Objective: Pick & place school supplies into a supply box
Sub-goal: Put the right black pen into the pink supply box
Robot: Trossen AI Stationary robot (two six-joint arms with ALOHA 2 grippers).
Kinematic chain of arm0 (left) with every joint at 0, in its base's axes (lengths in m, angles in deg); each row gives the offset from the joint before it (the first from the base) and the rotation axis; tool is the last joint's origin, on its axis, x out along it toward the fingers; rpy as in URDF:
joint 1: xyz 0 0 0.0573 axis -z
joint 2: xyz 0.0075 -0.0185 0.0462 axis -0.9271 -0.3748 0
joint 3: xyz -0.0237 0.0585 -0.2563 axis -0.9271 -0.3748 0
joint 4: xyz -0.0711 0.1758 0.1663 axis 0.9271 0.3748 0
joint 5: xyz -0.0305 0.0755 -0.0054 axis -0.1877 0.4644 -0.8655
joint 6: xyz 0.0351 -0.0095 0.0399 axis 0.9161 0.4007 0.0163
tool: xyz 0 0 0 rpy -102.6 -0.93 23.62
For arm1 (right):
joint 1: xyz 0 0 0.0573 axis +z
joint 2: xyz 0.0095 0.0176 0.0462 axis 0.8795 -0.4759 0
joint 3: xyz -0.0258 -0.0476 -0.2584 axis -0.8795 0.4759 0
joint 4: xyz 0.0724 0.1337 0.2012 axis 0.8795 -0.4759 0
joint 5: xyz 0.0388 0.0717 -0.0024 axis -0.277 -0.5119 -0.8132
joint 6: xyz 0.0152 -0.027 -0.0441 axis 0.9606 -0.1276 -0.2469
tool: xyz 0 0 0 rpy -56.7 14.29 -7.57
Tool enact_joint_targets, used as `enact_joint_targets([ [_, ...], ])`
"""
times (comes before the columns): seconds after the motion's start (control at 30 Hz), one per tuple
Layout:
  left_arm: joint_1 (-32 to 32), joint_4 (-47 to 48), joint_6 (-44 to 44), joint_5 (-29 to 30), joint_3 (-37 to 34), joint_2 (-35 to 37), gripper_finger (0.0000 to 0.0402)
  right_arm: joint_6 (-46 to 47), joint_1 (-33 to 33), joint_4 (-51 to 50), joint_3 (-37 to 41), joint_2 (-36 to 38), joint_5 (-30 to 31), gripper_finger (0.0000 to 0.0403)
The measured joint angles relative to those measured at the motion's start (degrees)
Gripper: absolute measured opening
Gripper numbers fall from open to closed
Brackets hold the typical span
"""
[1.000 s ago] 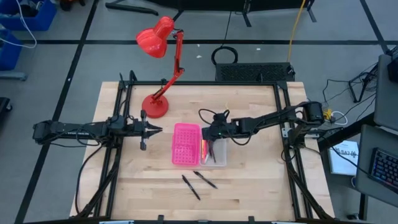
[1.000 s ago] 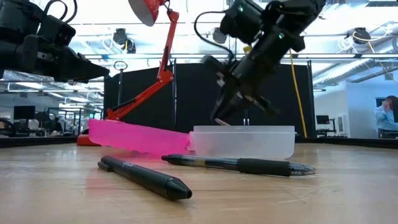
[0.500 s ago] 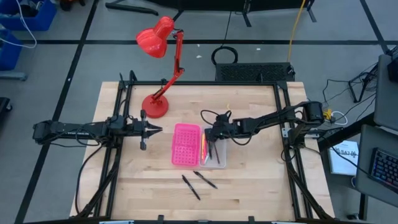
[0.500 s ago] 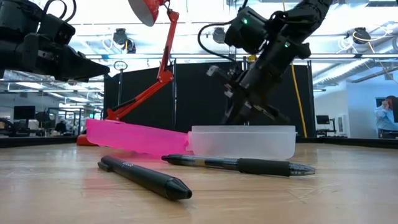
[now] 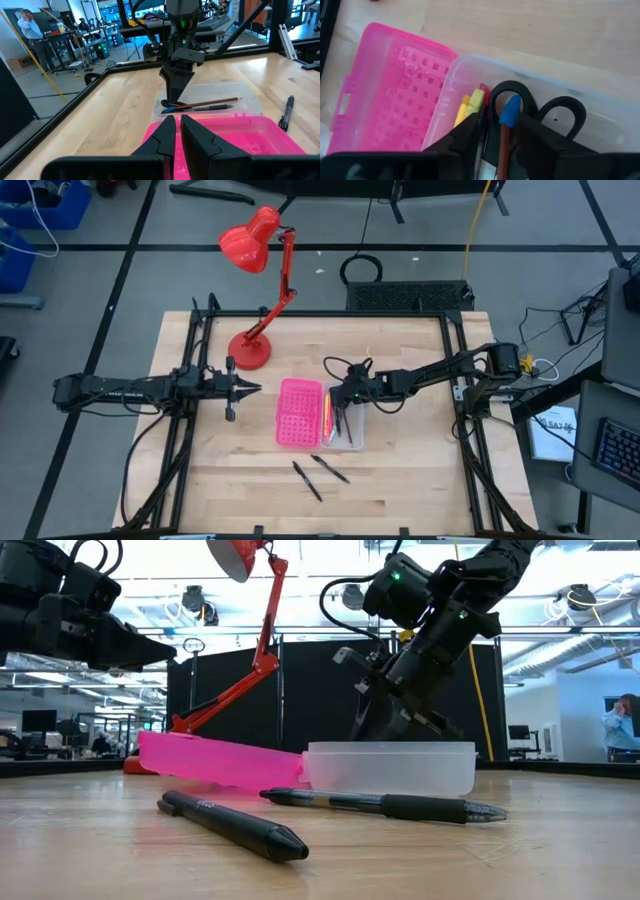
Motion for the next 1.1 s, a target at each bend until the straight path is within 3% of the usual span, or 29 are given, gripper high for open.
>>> enact_joint_targets([
  [0.2, 0.0, 0.0, 0.1, 0.0, 0.0, 0.0, 0.0037, -5.7, 0.0, 5.6, 0.0, 1.2, -0.3, 0.0155],
  [0.37, 0.0, 0.0, 0.2, 0.0, 0.0, 0.0, 0.0037, -14.9, -0.1, 11.9, 0.0, 6.2, -6.4, 0.0165],
  [0.63, 0.0, 0.0, -0.7, 0.0, 0.0, 0.0, 0.0037, -28.1, 2.1, 9.2, 0.0, 15.8, -7.6, 0.0160],
  [0.87, 0.0, 0.9, -1.5, 0.1, 0.0, 0.0, 0.0037, -46.5, 7.9, -0.7, 0.5, 22.6, -1.3, 0.0132],
  [1.0, 0.0, 1.8, -0.4, 0.3, 0.0, 0.0, 0.0037, -56.0, 12.0, 5.5, 6.0, 23.5, -1.5, 0.0094],
  [1.1, 0.0, 0.3, 2.2, 0.5, 0.0, 0.0, 0.0037, -59.2, 13.7, 15.5, 11.8, 23.7, -1.5, 0.0056],
])
